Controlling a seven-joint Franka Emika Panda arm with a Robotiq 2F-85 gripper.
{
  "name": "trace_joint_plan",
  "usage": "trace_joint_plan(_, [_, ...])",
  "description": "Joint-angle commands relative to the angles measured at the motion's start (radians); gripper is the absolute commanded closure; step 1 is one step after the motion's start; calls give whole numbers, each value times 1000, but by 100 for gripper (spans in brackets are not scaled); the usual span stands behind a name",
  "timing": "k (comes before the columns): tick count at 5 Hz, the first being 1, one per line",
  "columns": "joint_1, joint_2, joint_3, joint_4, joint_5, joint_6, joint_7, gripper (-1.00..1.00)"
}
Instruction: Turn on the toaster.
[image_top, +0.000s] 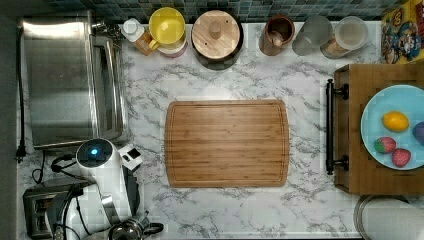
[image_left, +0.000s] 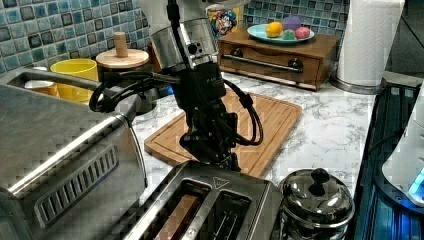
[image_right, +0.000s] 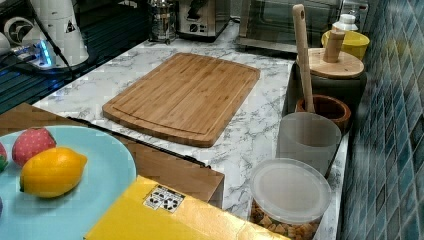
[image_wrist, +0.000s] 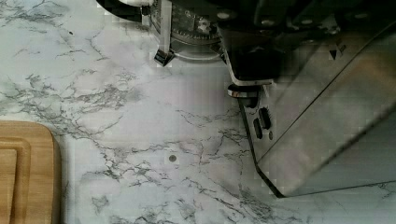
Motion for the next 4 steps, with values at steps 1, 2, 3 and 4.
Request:
trace_joint_plan(1, [-5, 159, -27, -135, -19, 153, 26, 100])
trace_joint_plan(2, [1, 158, -33, -135, -17, 152, 24, 100])
trace_joint_plan(3, [-1, 159, -31, -134, -17, 152, 25, 100])
trace_joint_plan(4, [-52, 162, 18, -136, -35, 158, 38, 100])
